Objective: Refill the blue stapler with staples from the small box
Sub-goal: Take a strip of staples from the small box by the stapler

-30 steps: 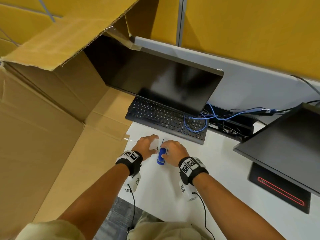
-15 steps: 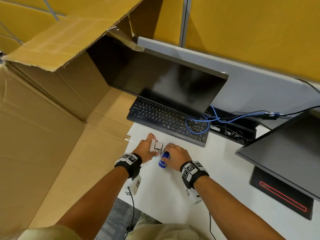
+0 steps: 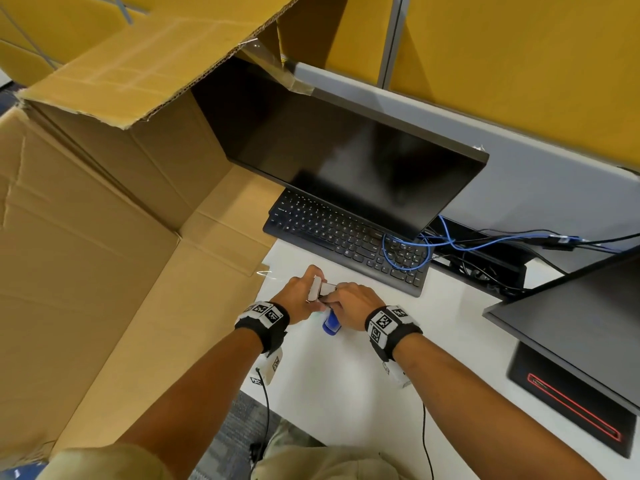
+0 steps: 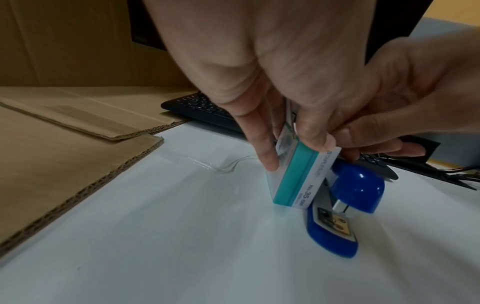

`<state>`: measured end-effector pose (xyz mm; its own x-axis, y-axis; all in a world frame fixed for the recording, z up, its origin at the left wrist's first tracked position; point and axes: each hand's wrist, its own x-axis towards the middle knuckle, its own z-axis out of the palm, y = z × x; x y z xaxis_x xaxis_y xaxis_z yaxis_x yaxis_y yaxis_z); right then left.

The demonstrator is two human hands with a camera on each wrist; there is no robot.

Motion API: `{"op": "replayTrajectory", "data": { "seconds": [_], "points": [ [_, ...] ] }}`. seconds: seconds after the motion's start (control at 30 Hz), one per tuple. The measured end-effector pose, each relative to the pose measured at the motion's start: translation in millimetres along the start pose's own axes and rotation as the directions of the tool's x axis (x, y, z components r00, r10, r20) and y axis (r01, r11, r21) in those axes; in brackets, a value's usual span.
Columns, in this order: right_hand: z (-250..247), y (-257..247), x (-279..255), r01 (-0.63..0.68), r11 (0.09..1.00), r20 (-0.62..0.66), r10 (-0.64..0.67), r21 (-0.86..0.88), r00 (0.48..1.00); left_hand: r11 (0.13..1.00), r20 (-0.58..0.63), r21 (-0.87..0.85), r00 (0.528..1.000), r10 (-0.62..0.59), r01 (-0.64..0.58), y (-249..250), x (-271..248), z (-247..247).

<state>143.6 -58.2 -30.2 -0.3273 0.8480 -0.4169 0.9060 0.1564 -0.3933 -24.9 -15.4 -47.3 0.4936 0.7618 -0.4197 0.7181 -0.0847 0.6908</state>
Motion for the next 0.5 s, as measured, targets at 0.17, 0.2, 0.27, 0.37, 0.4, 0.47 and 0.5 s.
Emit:
{"op": "replayTrajectory", "data": {
  "seconds": [0.17, 0.2, 0.27, 0.37, 0.4, 0.47, 0.5],
  "points": [
    [-12.2, 1.4, 5.2, 0.019, 1.000, 0.073, -0.020, 0.011, 0.997, 1.000, 0.026, 0.011, 1.000, 0.001, -0.001, 4.1, -0.5, -0.2],
    [-13.2, 0.4, 6.3, 0.012, 1.000, 0.089, -0.013, 0.014, 0.996, 1.000, 0.029, 0.017, 1.000, 0.003, -0.004, 5.2, -1.0, -0.3],
    [-13.6, 0.7, 8.5, -0.004, 0.999, 0.105, 0.000, 0.035, 0.994, 1.000, 0.030, 0.030, 1.000, 0.002, -0.003, 6.5, -2.0, -0.8],
    [-13.7, 5.0, 8.9, -0.025, 0.994, 0.114, 0.012, 0.109, 0.993, 1.000, 0.029, 0.028, 1.000, -0.013, 0.013, 7.5, -2.8, -0.2],
    [-13.4, 6.4, 7.9, -0.025, 0.990, 0.107, 0.010, 0.137, 0.994, 0.999, 0.029, 0.029, 0.999, -0.017, 0.016, 7.9, -2.9, 0.5],
    [-12.1, 8.6, 4.6, -0.026, 0.980, 0.073, 0.012, 0.197, 0.997, 0.999, 0.029, 0.030, 1.000, -0.012, 0.011, 9.6, -3.6, 1.7],
    [-11.4, 9.4, 2.5, -0.027, 0.972, 0.046, 0.017, 0.232, 0.999, 1.000, 0.028, 0.030, 1.000, -0.010, 0.009, 10.1, -3.7, 2.2]
  ]
}}
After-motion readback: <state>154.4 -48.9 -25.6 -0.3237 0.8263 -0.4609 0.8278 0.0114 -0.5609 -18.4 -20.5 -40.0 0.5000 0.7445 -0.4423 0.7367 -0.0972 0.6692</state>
